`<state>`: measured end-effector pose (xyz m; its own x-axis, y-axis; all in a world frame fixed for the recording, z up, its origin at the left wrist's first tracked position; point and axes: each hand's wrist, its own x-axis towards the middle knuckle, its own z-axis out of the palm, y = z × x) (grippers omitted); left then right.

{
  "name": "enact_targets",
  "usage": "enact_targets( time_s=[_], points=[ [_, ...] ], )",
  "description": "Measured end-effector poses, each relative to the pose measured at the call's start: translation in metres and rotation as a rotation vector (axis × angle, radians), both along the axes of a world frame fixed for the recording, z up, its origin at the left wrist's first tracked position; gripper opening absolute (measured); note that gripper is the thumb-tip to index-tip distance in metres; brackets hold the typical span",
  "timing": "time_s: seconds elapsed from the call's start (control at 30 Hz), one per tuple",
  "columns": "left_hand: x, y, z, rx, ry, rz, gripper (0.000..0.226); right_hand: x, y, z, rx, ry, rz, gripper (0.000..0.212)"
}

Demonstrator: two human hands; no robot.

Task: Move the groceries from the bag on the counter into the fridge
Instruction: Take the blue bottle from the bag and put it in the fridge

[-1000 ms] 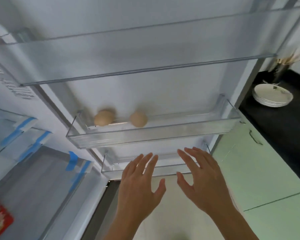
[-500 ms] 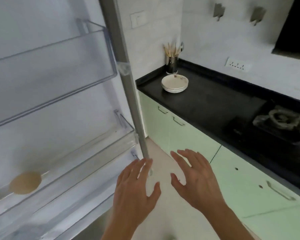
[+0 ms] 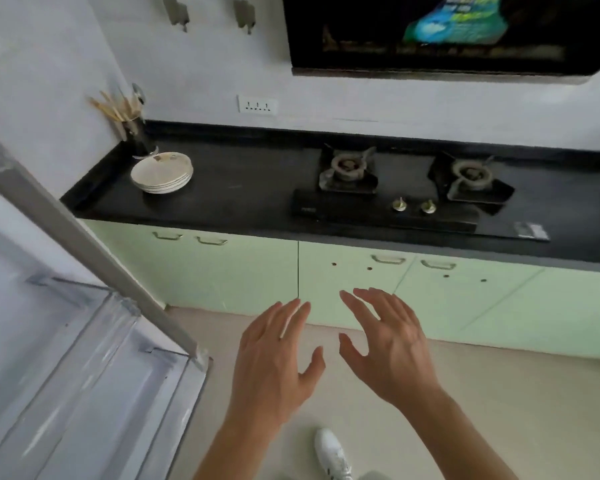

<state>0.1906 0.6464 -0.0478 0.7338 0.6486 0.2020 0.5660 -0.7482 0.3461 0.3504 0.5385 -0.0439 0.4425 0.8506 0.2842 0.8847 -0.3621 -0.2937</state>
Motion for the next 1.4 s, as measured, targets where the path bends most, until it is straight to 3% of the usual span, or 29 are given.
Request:
enact_targets(
  time_s=[0.4, 0.67, 1.4],
  points=[
    [0.088, -0.084, 0.002, -0.037, 0.009, -0.470, 0.063, 0.014, -0.152, 0.002, -0.063, 0.008, -0.527, 0.059],
    [0.167, -0.149, 0.000, -0.028, 0.045, -0.699, 0.062, 0.049, -0.235, -0.004, -0.055, 0.040, -0.757, 0.060],
    [0.436, -0.367, 0.003, 0.035, 0.111, -0.928, 0.060, 0.267, -0.458, -0.014, -0.029, 0.129, -0.995, 0.058]
  ],
)
